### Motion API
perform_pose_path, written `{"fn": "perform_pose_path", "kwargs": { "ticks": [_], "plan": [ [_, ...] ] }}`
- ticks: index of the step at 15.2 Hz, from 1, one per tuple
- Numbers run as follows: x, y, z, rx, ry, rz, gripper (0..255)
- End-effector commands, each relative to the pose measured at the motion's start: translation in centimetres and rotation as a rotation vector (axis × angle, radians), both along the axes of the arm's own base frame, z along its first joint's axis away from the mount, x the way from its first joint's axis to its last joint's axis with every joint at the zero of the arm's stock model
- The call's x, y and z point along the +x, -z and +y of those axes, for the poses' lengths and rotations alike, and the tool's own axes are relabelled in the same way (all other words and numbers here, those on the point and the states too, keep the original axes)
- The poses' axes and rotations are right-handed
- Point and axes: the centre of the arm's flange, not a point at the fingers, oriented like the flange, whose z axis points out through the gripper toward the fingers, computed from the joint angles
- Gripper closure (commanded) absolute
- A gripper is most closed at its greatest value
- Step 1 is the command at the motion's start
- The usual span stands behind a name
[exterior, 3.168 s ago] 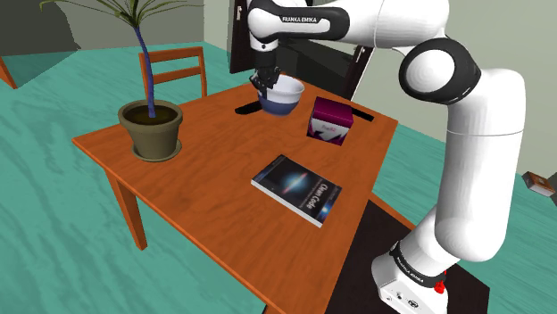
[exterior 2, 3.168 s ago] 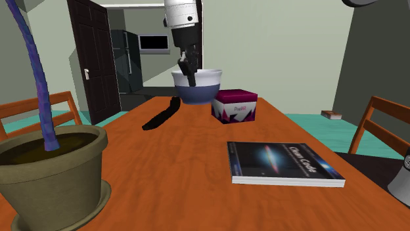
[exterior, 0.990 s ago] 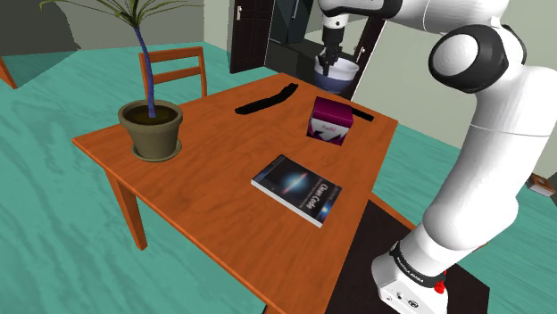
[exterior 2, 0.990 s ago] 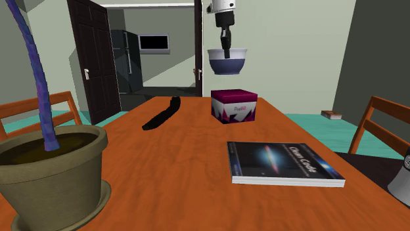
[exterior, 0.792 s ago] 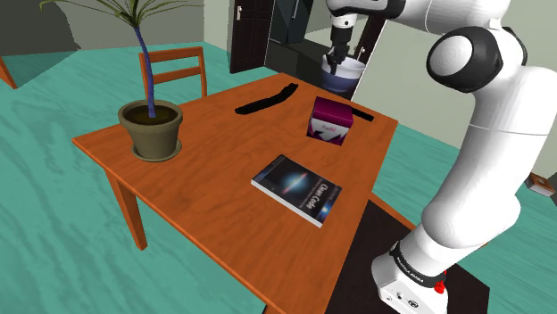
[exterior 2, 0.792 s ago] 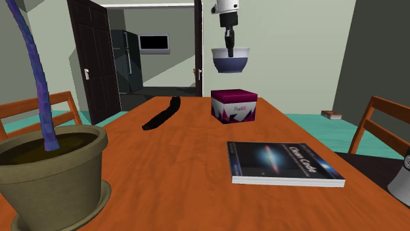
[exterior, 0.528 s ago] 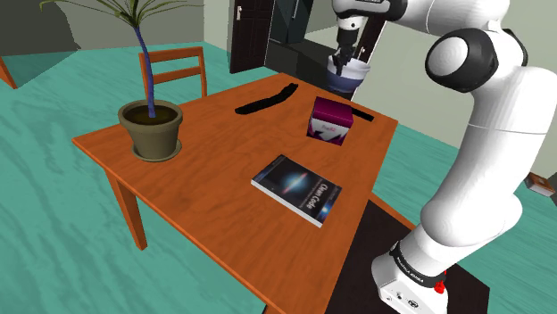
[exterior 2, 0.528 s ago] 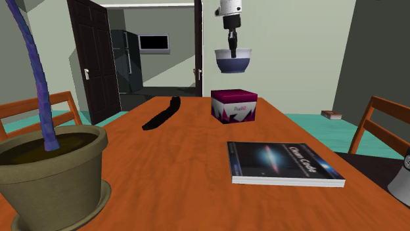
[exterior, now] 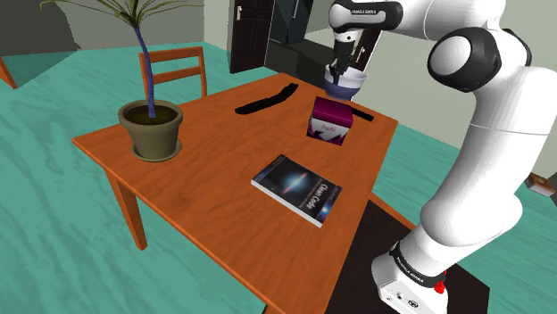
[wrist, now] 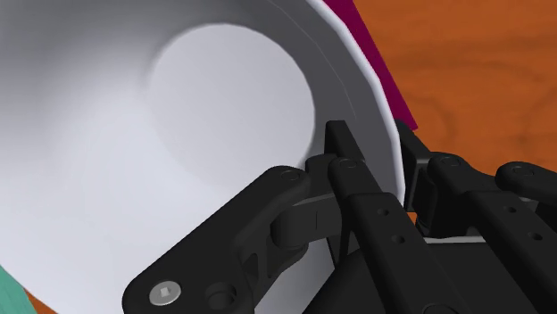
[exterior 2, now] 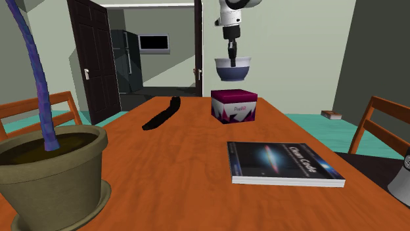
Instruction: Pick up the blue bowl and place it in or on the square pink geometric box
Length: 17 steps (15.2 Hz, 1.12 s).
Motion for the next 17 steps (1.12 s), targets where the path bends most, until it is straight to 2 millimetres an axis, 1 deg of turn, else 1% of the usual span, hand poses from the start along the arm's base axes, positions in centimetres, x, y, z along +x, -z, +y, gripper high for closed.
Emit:
{"fn": "perform_pose_path", "kwargs": {
  "ticks": [1, 10, 17],
  "plan": [
    [0.0, 1.0, 0.0, -0.001, 0.0, -0.002, 255],
    [0.0, 5.7, 0.0, -0.001, 0.0, -0.002, 255],
    [0.0, 5.7, 0.0, -0.001, 0.0, -0.002, 255]
  ]
}}
